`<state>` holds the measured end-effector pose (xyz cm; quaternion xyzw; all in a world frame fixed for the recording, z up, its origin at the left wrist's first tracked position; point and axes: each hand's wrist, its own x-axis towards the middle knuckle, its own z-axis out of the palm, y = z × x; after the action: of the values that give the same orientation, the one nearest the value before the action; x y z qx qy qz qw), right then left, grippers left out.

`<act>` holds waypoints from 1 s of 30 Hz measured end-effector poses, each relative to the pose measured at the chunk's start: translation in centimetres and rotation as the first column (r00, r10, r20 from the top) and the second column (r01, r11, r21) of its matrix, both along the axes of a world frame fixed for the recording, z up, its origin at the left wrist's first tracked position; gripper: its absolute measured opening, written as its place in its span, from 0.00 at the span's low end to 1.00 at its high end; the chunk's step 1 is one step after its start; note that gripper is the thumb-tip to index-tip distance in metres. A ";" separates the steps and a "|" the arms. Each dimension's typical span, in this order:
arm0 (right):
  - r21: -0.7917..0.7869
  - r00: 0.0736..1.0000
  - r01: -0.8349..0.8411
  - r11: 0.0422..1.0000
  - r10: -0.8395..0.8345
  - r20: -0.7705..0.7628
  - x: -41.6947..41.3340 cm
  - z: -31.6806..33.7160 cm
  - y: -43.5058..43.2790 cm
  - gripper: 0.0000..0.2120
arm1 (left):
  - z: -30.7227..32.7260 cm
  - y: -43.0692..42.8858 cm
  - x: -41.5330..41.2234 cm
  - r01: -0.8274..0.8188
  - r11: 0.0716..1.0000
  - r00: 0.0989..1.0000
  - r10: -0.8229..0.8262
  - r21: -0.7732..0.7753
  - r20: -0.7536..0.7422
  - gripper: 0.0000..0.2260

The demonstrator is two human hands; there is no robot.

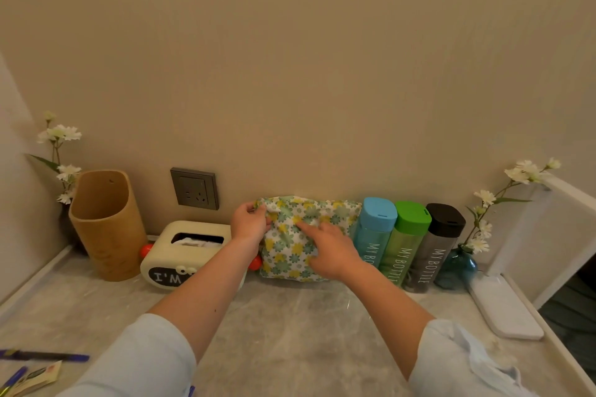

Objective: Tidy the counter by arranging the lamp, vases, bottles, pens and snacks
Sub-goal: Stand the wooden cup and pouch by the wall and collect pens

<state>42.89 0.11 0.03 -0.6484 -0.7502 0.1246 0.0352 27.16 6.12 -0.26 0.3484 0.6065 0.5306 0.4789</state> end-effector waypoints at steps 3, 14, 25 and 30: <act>0.042 0.998 0.012 0.999 -0.010 -0.055 0.1 -0.1 -0.3 0.37 | -0.6 -0.5 0.0 0.010 0.998 0.999 -0.007 0.063 -0.052 0.13; 0.220 0.906 0.124 0.968 -0.020 -0.422 -1.6 0.0 -4.3 0.21 | 0.3 -7.6 -2.2 0.031 0.979 0.989 -0.001 0.202 -0.147 0.06; 0.022 0.821 0.146 0.989 -0.109 -0.560 -3.8 -5.5 -13.1 0.13 | -4.2 -20.2 -3.0 0.148 0.985 0.972 -0.127 0.094 -0.198 0.06; -0.054 0.824 0.180 0.982 -0.181 -0.536 -3.4 -6.8 -17.2 0.11 | -6.1 -24.4 -2.7 0.250 0.967 0.941 -0.230 0.048 -0.248 0.06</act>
<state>39.48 -17.09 -6.77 -0.6552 -0.6453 0.2980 0.2559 24.42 -18.30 -6.33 0.5001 0.5915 0.4457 0.4487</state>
